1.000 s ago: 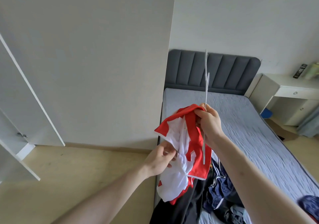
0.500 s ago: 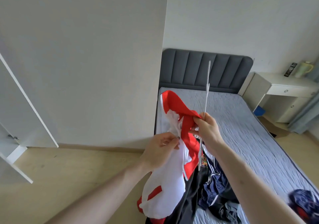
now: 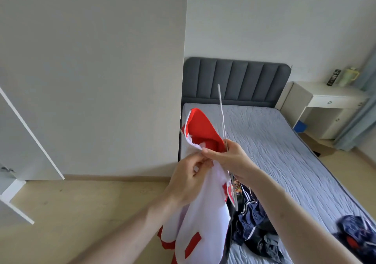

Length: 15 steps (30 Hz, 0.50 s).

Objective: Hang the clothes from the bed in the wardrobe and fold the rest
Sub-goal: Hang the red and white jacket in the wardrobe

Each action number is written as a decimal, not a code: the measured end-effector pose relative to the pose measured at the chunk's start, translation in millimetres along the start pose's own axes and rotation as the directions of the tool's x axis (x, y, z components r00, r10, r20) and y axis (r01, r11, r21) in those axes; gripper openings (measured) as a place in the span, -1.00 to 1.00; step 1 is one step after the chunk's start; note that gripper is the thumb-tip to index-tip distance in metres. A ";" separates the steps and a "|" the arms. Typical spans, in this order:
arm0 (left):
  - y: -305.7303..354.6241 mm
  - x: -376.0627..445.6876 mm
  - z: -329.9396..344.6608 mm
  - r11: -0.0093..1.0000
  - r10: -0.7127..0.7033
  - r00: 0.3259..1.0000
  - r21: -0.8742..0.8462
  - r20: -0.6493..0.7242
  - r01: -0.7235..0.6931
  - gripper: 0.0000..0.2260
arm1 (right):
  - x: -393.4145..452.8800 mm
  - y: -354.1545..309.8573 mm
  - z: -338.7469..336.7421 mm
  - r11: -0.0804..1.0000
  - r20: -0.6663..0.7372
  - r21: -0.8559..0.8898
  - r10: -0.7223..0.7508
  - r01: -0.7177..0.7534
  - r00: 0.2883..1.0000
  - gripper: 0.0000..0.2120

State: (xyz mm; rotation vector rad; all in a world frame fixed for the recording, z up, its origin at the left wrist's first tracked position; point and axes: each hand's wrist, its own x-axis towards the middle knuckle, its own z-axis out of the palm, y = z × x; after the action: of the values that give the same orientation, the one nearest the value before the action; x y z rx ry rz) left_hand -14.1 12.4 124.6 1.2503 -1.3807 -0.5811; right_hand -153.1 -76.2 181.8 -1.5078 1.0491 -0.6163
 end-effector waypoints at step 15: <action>-13.1 -7.3 -5.6 0.997 0.011 0.986 0.076 -0.165 0.001 -0.82 | 9.3 14.0 3.7 0.993 -0.138 0.009 -0.119 0.121 0.983 -0.64</action>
State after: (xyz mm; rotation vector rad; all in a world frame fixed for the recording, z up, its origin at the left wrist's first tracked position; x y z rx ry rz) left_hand -5.8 16.6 111.5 1.3246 -1.2763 -0.4150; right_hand -149.5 -81.8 166.0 -1.5390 1.0593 -0.8210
